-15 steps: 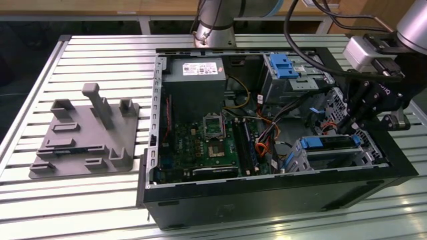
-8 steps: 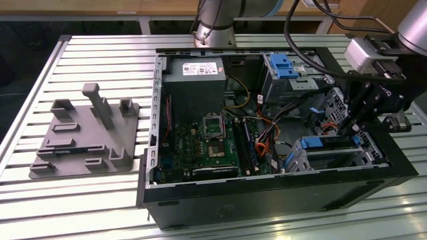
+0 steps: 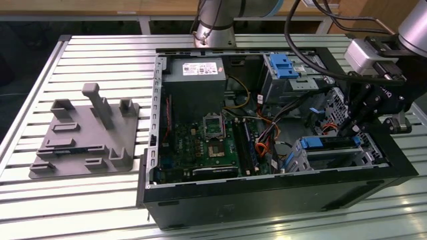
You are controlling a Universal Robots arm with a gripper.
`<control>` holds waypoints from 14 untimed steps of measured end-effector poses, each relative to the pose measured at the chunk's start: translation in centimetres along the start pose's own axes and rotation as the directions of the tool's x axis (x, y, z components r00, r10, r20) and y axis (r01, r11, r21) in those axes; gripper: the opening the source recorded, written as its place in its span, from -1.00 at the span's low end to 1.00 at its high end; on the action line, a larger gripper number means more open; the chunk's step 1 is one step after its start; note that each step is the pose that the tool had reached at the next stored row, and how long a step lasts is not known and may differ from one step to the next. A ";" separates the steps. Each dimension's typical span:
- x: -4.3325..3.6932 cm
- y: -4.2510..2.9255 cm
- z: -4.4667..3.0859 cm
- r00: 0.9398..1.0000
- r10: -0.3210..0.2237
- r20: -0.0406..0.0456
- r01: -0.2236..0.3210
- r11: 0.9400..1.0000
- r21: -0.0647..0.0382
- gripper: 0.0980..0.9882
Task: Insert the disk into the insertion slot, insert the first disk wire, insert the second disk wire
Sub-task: 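Insert the first disk wire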
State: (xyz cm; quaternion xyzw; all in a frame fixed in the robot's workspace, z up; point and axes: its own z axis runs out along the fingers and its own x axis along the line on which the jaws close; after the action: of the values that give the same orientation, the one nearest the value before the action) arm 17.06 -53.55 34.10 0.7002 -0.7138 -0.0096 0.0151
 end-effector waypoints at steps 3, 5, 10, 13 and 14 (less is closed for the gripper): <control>0.04 0.00 0.03 1.000 0.000 0.000 0.000 1.000 0.000 -0.85; 0.05 0.00 0.06 1.000 0.000 0.000 0.000 1.000 0.000 -0.85; 0.05 -0.01 0.14 1.000 0.000 0.000 0.000 1.000 0.000 -0.85; 0.05 -0.01 0.18 1.000 0.000 0.000 0.000 1.000 0.000 -0.85; 0.05 -0.01 0.20 1.000 0.000 0.000 0.000 1.000 0.000 -0.85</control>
State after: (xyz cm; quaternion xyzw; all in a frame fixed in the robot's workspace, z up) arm 17.06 -53.60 33.90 0.7002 -0.7138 -0.0096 0.0151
